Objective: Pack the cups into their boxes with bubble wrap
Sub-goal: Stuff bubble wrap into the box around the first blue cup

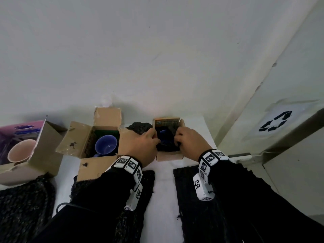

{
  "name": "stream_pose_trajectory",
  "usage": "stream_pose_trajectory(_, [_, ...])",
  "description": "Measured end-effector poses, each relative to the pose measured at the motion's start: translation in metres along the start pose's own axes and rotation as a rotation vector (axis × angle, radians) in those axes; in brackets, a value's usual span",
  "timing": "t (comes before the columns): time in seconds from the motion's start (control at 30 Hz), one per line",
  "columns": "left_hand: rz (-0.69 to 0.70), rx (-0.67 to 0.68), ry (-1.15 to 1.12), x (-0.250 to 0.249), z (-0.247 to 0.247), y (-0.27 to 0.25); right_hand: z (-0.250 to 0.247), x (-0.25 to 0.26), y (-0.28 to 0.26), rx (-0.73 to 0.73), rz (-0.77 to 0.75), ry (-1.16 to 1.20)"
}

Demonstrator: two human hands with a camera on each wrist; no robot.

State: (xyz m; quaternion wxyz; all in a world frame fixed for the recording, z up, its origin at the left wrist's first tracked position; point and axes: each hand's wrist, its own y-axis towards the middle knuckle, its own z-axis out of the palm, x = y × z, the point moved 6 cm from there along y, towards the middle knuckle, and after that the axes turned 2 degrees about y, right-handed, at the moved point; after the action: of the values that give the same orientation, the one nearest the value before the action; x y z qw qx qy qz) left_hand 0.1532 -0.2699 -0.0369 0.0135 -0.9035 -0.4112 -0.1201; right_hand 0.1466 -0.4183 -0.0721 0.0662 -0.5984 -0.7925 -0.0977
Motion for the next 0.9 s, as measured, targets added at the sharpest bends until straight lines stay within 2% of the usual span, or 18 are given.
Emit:
stream_pose_trajectory(0.07, [0.025,-0.036,-0.030,-0.001,0.000,0.001,0.010,-0.001,-0.001,0.098,-0.013,-0.104])
stream_pose_trajectory(0.2, [0.022,-0.148,-0.135,-0.001,0.002,0.007,0.017,-0.004,-0.005,0.097,-0.042,-0.205])
stream_pose_trajectory(0.27, [-0.038,-0.123,-0.250,0.003,0.019,0.012,0.018,-0.004,-0.002,0.107,-0.023,-0.214])
stream_pose_trajectory(0.37, [-0.209,-0.096,-0.453,0.010,0.037,0.010,0.015,-0.005,0.008,0.143,0.029,-0.234])
stream_pose_trajectory(0.47, [-0.244,-0.065,-0.579,0.008,0.048,0.011,0.006,-0.006,0.017,0.029,0.077,-0.186])
stream_pose_trajectory(0.57, [-0.222,-0.086,-0.554,0.008,0.052,0.014,0.008,-0.015,0.026,-0.062,0.200,-0.133])
stream_pose_trajectory(0.67, [-0.199,-0.168,-0.514,0.010,0.051,0.015,0.017,-0.019,0.032,-0.076,0.267,-0.189])
stream_pose_trajectory(0.9, [-0.167,-0.084,-0.556,0.015,0.052,0.023,0.027,-0.019,0.041,-0.056,0.363,-0.259])
